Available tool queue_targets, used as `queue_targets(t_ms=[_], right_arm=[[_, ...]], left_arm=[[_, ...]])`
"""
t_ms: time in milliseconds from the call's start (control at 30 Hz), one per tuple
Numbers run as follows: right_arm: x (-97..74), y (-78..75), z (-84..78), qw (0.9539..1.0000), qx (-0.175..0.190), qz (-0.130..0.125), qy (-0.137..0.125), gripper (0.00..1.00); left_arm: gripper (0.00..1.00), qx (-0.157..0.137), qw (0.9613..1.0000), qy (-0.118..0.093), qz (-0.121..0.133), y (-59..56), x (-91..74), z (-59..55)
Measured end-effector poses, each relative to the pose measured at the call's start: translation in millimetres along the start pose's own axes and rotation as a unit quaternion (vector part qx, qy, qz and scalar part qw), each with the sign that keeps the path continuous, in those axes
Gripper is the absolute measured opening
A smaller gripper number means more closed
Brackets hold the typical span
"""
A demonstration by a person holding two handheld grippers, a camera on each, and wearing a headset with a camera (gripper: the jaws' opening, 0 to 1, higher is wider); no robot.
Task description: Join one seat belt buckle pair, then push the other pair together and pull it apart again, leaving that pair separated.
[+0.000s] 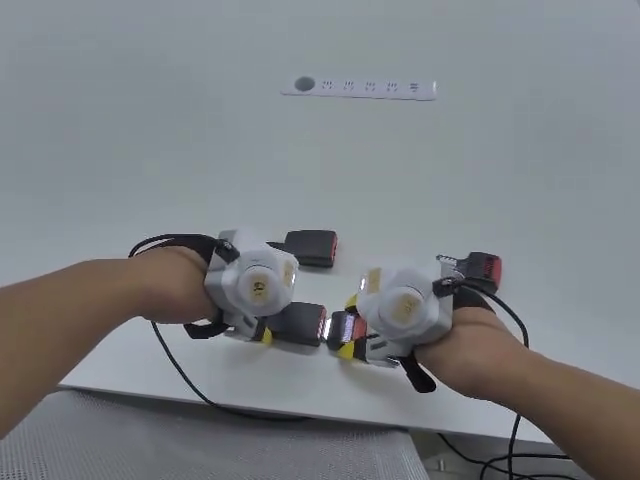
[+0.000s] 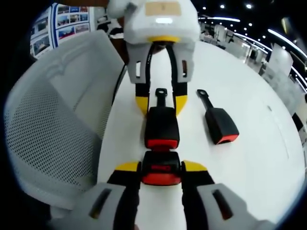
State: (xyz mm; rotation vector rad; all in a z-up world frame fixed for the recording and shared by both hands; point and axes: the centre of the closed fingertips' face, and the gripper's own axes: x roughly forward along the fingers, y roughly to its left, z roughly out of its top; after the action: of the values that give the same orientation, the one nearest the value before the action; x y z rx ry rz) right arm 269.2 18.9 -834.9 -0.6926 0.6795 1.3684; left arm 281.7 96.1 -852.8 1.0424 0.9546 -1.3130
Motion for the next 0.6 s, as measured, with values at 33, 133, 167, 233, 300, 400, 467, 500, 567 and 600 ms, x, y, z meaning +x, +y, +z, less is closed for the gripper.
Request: queue_targets(t_ms=[33,133,167,233,300,400,467,500,567,600], right_arm=[[-2.1,0.4,2.7,1.0000,0.000,0.000,-0.001,0.33],[-7.1,-1.0,8.1,1.0000,-0.003,-0.003,-0.007,0.33],[-9.7,-2.1,10.3,0.9999,-0.001,-0.005,-0.011,0.33],[-13.3,-3.7,11.9,0.9999,0.000,-0.007,-0.015,0.33],[-17.2,-6.4,12.4,0.9997,0.003,-0.011,-0.021,0.33],[-22.1,-11.5,8.9,0.9996,0.006,-0.017,-0.022,0.33],[-26.4,-18.7,3.4,0.9994,0.010,-0.027,-0.020,0.33],[-28.1,-21.1,1.5,0.9993,0.011,-0.029,-0.020,0.33],[-32.9,-28.7,-3.5,0.9989,0.013,-0.040,-0.019,0.33],[-34.9,-31.7,-5.9,0.9988,0.013,-0.043,-0.018,0.34]], left_arm=[[0.34,-0.002,1.0000,-0.003,0.003,0.6,-2.0,0.4],[0.35,-0.012,0.9997,-0.017,0.011,2.8,-11.0,4.5],[0.35,-0.011,0.9995,-0.025,0.017,4.2,-16.2,7.6],[0.36,-0.018,0.9991,-0.030,0.022,7.2,-21.0,9.4],[0.36,-0.044,0.9972,-0.054,0.027,11.9,-26.6,16.5],[0.36,-0.049,0.9962,-0.057,0.045,23.6,-33.2,16.8],[0.35,-0.047,0.9956,-0.063,0.051,30.1,-35.1,18.7],[0.34,-0.049,0.9953,-0.064,0.053,32.8,-35.4,19.3],[0.35,-0.048,0.9949,-0.065,0.060,39.7,-35.5,21.2],[0.35,-0.047,0.9948,-0.065,0.062,42.4,-35.4,21.9]])
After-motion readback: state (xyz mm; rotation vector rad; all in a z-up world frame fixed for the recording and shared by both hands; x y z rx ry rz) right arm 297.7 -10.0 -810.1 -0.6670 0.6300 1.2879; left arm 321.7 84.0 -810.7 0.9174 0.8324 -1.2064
